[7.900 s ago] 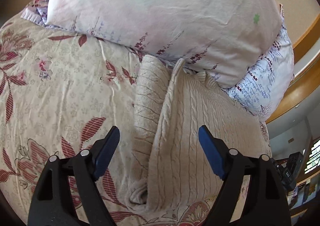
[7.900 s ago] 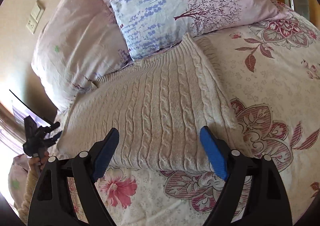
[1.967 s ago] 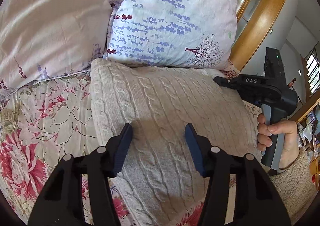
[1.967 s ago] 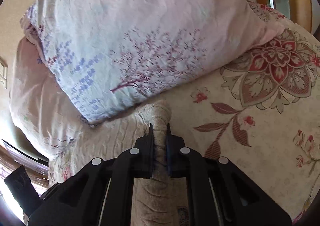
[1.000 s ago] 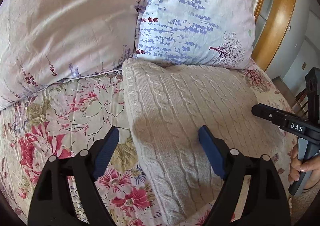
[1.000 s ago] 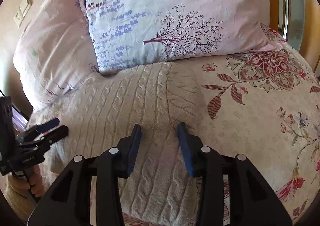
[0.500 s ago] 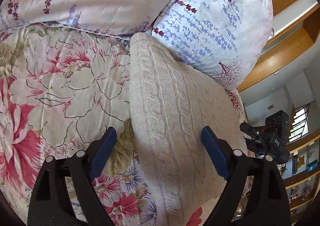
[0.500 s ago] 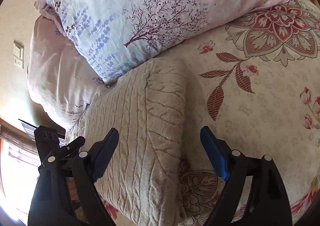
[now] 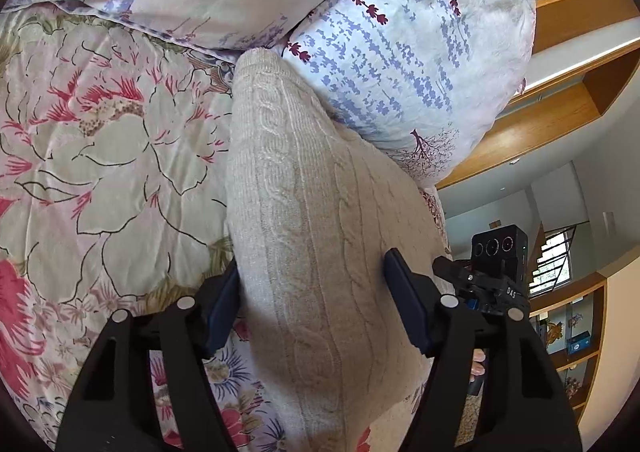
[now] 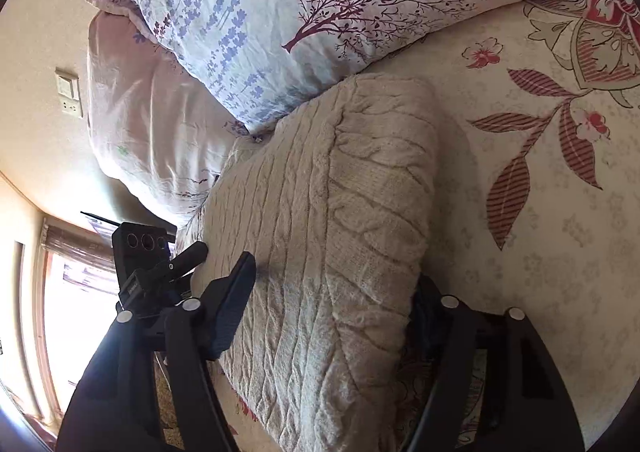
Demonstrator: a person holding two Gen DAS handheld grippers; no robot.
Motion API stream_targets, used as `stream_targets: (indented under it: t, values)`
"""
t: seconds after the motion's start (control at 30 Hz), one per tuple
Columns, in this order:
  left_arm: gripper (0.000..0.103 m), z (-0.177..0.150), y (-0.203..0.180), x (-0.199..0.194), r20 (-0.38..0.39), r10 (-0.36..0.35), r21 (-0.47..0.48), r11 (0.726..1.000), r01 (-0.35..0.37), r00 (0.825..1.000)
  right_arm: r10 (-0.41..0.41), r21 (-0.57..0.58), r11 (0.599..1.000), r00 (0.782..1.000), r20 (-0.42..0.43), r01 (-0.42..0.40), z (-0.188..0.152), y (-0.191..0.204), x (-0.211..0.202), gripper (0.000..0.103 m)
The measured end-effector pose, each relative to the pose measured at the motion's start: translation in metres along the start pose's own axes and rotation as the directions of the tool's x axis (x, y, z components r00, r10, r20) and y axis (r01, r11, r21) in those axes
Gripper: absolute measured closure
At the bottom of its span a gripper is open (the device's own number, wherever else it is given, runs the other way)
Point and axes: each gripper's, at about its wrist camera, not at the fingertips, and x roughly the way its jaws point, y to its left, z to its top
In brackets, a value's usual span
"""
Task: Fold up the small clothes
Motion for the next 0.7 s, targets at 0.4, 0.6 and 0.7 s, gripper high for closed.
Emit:
stream_targets:
  t: [0.4,0.6,0.7]
  values:
    - [0.067,-0.005,0.008,-0.052,0.045,-0.054,-0.003,0.999,0.054,0.998,0.061,0.007,0.998,0.996,0.062,-0.062,-0.022,0.036,0.012,0.073]
    - [0.067,-0.018,0.036,-0.109,0.075,-0.007,-0.006,1.0,0.007,0.997,0.088,-0.069,0.994,0.996,0.028,-0.086,-0.041,0.075,0.052,0.074]
    - [0.066,-0.026,0.056,-0.122,0.091,0.024,-0.015,1.0,-0.022,0.996,0.047,-0.125,0.991,0.999,0.024,-0.043,-0.051,0.093,0.076,0.074]
